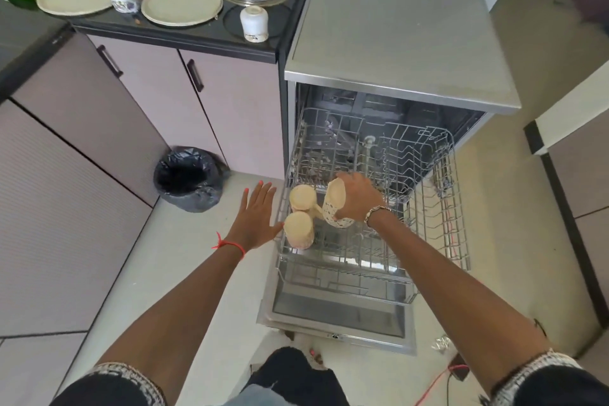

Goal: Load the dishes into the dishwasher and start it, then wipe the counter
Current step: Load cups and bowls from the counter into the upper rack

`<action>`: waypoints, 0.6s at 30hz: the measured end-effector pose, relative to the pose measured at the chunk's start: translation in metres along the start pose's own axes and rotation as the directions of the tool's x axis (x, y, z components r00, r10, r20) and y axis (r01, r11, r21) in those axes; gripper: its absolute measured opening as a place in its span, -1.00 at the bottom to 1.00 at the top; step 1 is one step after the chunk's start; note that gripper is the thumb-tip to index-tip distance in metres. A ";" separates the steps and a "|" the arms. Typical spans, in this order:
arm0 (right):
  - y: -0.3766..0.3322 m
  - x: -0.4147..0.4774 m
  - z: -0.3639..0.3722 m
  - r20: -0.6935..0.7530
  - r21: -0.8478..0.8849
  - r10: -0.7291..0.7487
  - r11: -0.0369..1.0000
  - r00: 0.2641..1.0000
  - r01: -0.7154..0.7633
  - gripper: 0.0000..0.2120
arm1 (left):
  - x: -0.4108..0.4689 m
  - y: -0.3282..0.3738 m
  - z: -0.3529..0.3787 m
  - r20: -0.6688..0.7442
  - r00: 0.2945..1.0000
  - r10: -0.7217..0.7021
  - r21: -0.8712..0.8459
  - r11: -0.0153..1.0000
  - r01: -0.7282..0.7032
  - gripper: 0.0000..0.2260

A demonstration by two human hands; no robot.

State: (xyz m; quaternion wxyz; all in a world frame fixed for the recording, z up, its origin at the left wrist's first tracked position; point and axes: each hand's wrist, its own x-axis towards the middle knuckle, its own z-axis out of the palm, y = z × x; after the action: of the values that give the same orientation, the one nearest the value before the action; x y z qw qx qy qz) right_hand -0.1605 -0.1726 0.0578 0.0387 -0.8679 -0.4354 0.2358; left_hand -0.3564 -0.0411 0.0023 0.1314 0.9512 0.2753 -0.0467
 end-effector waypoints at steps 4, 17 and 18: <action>0.004 0.038 0.000 -0.020 -0.024 0.039 0.999 0.999 -0.040 -0.11 | 0.030 -0.013 0.011 0.061 0.998 -0.006 -0.028 1.000 0.007 -0.34; 0.004 0.187 0.048 -0.015 0.002 0.083 0.997 0.996 -0.083 -0.16 | 0.130 -0.052 0.062 0.155 0.987 -0.034 -0.205 0.977 0.065 -0.36; 0.003 0.195 0.054 0.003 0.008 0.096 0.995 0.995 -0.096 -0.15 | 0.135 -0.052 0.068 0.164 0.986 -0.024 -0.227 0.972 0.061 -0.35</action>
State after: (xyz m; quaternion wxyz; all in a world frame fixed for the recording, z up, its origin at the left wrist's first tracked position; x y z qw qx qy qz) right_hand -0.0828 -0.0306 -0.0645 0.0300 -0.8874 -0.3922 0.2402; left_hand -0.2720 0.0515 -0.0963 0.2621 0.9164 0.2879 -0.0933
